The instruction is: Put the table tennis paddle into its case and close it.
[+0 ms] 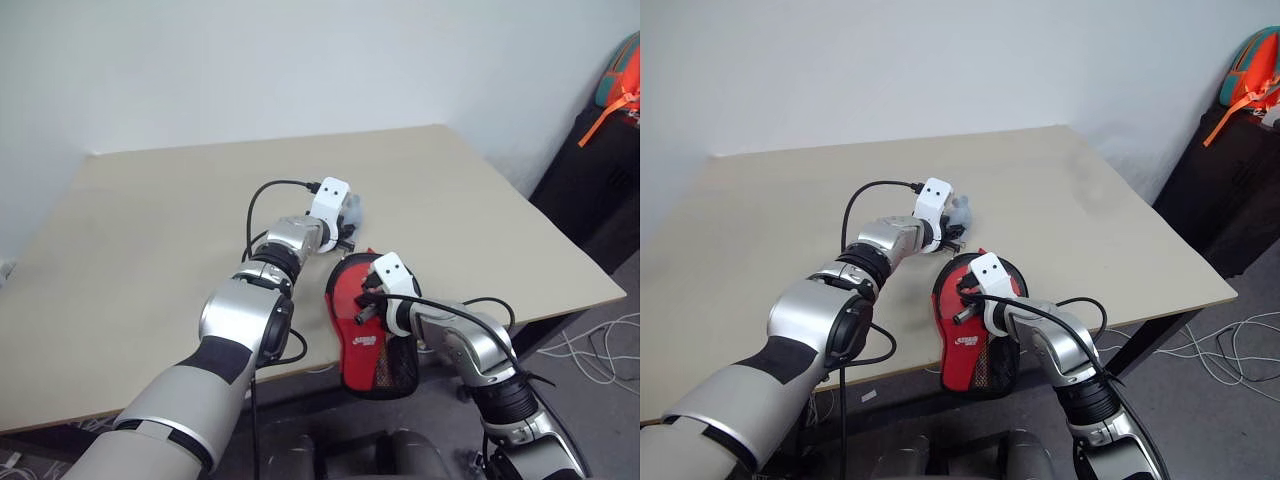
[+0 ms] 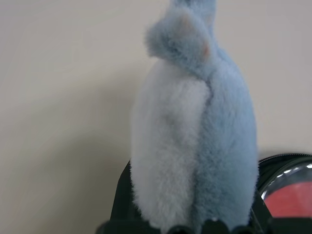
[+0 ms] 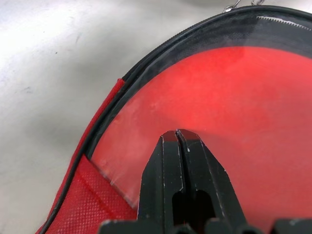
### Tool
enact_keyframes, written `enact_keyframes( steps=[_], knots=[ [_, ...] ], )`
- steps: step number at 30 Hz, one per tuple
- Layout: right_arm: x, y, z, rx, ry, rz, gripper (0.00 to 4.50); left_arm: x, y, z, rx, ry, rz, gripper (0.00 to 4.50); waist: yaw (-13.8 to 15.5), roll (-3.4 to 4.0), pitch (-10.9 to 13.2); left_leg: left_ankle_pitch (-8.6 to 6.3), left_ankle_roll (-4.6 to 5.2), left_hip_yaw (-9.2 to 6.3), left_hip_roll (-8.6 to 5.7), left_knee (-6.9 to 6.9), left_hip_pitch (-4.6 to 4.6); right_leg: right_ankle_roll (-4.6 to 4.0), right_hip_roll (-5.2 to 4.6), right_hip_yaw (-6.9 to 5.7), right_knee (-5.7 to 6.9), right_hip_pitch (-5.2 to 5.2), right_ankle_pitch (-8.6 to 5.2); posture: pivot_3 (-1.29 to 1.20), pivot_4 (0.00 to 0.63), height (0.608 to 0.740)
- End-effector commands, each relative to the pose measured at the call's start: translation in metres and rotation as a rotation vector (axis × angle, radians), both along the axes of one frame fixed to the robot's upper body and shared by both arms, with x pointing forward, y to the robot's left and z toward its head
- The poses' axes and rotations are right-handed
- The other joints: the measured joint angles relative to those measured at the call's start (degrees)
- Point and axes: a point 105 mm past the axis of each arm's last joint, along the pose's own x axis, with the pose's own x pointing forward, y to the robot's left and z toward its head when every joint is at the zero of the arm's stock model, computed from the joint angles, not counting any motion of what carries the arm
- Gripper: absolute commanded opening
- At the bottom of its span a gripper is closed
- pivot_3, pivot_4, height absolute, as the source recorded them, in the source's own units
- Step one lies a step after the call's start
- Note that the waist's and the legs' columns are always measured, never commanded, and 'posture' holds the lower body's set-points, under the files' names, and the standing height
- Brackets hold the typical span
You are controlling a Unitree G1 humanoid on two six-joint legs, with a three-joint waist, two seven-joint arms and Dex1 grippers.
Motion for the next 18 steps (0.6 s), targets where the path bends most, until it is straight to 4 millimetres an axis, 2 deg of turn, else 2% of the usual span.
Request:
enact_keyframes(
  steps=[1,7,11,15,18],
  knots=[
    [-0.006,-0.005,-0.013,-0.032,0.067,-0.005,0.00,0.008,-0.016,0.035,0.032,-0.149,-0.078,0.64,0.01,0.00,0.00,0.00,0.01,0.00,0.00,0.00,0.00,0.00,0.00,0.00,0.00,0.00,0.00,0.00,0.000,0.724],
    [-0.004,-0.006,-0.013,-0.035,0.070,-0.009,0.00,0.005,-0.027,0.031,0.064,-0.202,-0.137,0.64,0.04,0.00,0.00,-0.02,0.04,-0.02,-0.01,0.01,0.00,0.00,-0.03,-0.02,-0.01,0.00,0.00,0.00,0.000,0.724],
    [-0.003,-0.004,-0.011,-0.036,0.065,0.002,0.00,0.005,-0.030,0.030,0.058,-0.211,-0.105,0.64,0.03,0.00,0.00,-0.03,0.05,-0.04,-0.01,0.02,-0.01,0.00,-0.03,-0.02,-0.01,0.00,0.00,0.00,0.000,0.724],
    [-0.002,-0.005,-0.012,-0.043,0.068,0.002,0.00,-0.001,-0.051,0.033,-0.012,-0.211,-0.153,0.64,0.04,0.00,0.00,-0.03,0.06,-0.05,-0.02,0.04,-0.01,0.00,-0.03,-0.03,-0.01,0.01,0.00,0.00,0.000,0.724],
    [-0.002,-0.006,-0.012,-0.046,0.068,0.003,0.00,-0.006,-0.062,0.029,-0.003,-0.227,-0.207,0.64,0.03,0.00,0.00,-0.04,0.08,-0.07,-0.02,0.06,-0.02,0.00,-0.04,-0.06,-0.01,0.02,0.00,0.00,0.000,0.724]
  ],
)
